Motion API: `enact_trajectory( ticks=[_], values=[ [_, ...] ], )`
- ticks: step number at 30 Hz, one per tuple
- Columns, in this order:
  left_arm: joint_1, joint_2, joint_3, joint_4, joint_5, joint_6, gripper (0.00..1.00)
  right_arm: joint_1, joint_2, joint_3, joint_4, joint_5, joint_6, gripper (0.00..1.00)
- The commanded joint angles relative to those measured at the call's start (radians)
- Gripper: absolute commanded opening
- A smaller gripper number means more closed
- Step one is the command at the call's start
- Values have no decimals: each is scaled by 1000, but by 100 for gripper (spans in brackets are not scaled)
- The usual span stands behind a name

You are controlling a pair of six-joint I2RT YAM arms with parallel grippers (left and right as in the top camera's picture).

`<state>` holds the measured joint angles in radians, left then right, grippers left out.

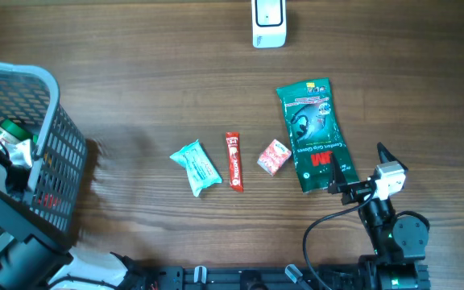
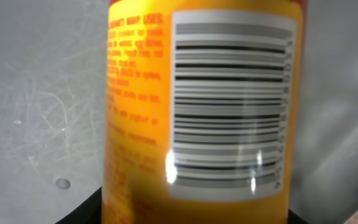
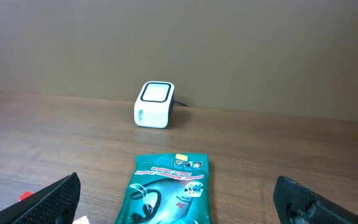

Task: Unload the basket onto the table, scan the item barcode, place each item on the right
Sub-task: 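Grasp the yellow-red chili sauce bottle with the left gripper, then lift the sauce bottle out and carry it between sachet and Kleenex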

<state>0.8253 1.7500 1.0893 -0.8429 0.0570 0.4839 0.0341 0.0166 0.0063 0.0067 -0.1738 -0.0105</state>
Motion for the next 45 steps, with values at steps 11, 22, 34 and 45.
enact_trajectory(
  ticks=[11, 22, 34, 45],
  values=[
    [-7, -265, 208, -91, -29, -63, 43, 4, -5, -1, 3, 17, -13, 100],
    [-8, -650, 208, 102, 75, -373, 43, 6, -10, -1, 3, 17, -13, 100],
    [-294, -822, 208, 208, 493, -516, 44, 6, -9, -1, 3, 17, -13, 100],
    [-928, -571, 206, 116, 346, -552, 44, 6, -9, -1, 3, 17, -13, 100]
  ],
)
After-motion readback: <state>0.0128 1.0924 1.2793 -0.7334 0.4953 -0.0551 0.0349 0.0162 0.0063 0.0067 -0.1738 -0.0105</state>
